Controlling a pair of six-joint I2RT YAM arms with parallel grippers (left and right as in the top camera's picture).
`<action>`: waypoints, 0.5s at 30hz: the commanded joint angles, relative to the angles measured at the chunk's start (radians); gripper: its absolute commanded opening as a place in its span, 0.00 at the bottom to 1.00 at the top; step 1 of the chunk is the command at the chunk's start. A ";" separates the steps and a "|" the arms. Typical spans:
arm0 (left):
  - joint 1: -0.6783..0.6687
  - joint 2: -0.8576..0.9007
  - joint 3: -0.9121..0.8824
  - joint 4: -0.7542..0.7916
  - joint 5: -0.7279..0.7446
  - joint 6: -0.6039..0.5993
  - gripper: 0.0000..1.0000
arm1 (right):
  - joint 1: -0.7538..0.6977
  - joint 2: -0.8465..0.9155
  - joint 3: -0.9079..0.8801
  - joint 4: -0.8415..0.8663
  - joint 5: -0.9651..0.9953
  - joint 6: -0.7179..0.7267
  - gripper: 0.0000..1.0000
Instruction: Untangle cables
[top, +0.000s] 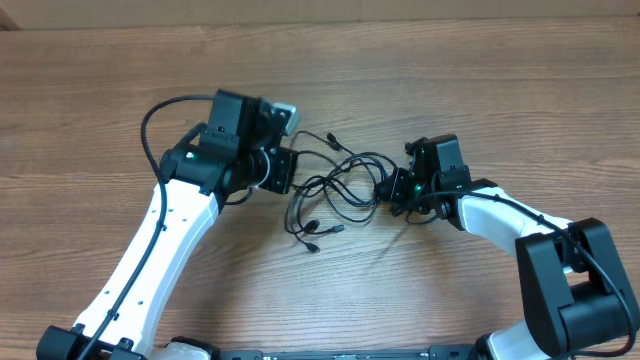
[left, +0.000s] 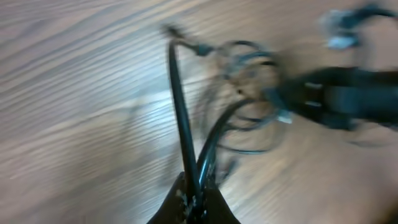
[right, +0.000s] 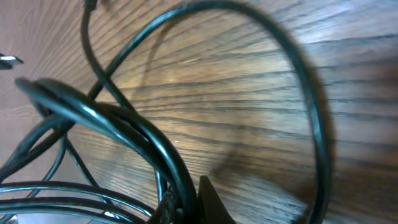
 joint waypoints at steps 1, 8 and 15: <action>0.005 -0.011 -0.002 -0.048 -0.352 -0.167 0.04 | -0.003 0.007 -0.011 0.000 0.059 0.037 0.04; 0.042 -0.011 -0.002 -0.119 -0.575 -0.370 0.04 | -0.003 0.007 -0.011 -0.010 0.077 0.052 0.04; 0.225 -0.011 -0.002 -0.138 -0.534 -0.419 0.13 | -0.003 0.007 -0.011 -0.010 0.080 0.052 0.04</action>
